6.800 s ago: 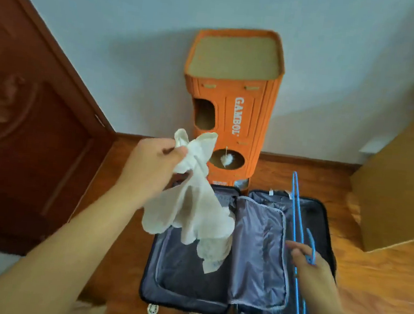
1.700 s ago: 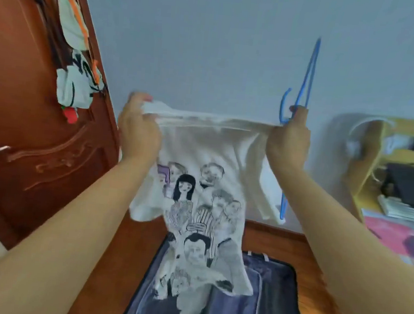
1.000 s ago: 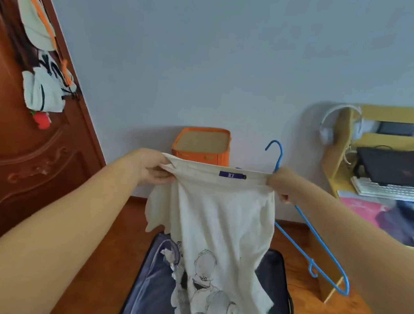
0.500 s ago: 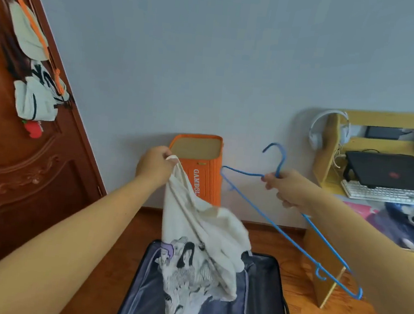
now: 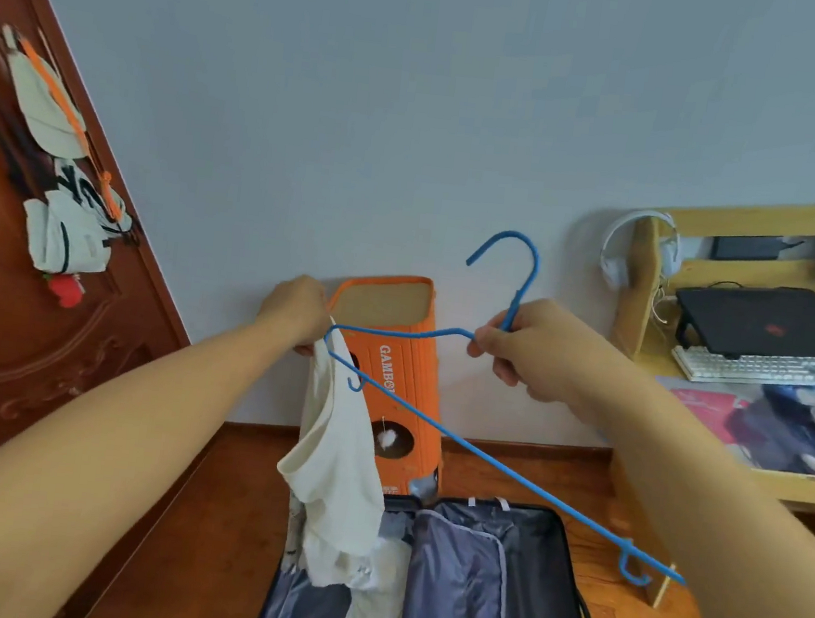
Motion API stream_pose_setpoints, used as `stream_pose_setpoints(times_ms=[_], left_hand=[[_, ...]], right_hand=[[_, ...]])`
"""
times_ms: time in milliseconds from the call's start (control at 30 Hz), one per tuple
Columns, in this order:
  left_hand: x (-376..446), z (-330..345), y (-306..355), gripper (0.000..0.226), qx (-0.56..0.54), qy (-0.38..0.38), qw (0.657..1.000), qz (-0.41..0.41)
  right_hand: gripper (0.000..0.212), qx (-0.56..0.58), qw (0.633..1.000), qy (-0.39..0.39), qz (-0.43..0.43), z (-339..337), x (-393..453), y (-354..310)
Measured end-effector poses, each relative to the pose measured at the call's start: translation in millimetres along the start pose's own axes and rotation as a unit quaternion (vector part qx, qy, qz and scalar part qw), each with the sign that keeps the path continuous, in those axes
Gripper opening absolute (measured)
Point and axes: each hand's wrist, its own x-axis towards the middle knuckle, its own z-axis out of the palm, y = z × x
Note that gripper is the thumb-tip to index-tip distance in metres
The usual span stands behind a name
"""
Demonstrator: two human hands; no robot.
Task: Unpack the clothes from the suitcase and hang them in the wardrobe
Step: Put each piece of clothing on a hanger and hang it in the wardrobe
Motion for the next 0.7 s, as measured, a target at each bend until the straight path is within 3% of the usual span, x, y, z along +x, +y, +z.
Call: stream_pose_setpoints(times_ms=[100, 200, 333, 433, 567, 633, 700], left_hand=[[-1, -6, 2, 0.016, -0.022, 0.01, 1.0, -0.016], [-7, -8, 3, 0.02, 0.021, 0.017, 1.0, 0.016], [-25, -3, 9, 0.019, 0.033, -0.005, 0.999, 0.041], [-38, -1, 17, 0.016, -0.001, -0.006, 0.998, 0.062], [-51, -10, 37, 0.011, -0.041, -0.014, 0.995, 0.092], [-56, -13, 46, 0.011, 0.022, 0.012, 0.987, 0.161], [-58, -20, 52, 0.024, 0.1, 0.089, 0.95, 0.281]], right_hand=[[0.026, -0.022, 0.999, -0.023, -0.007, 29, 9, -2], [0.03, 0.017, 0.999, 0.026, -0.029, 51, 20, 0], [0.035, -0.049, 0.997, -0.017, -0.051, 74, 28, -1], [0.028, -0.025, 0.994, 0.08, -0.075, 70, 39, 1], [0.038, -0.072, 0.991, 0.005, -0.113, 66, 40, -4], [0.037, -0.055, 0.988, 0.038, -0.136, 57, 41, -4], [0.035, -0.016, 0.983, 0.074, -0.169, 38, 44, -5]])
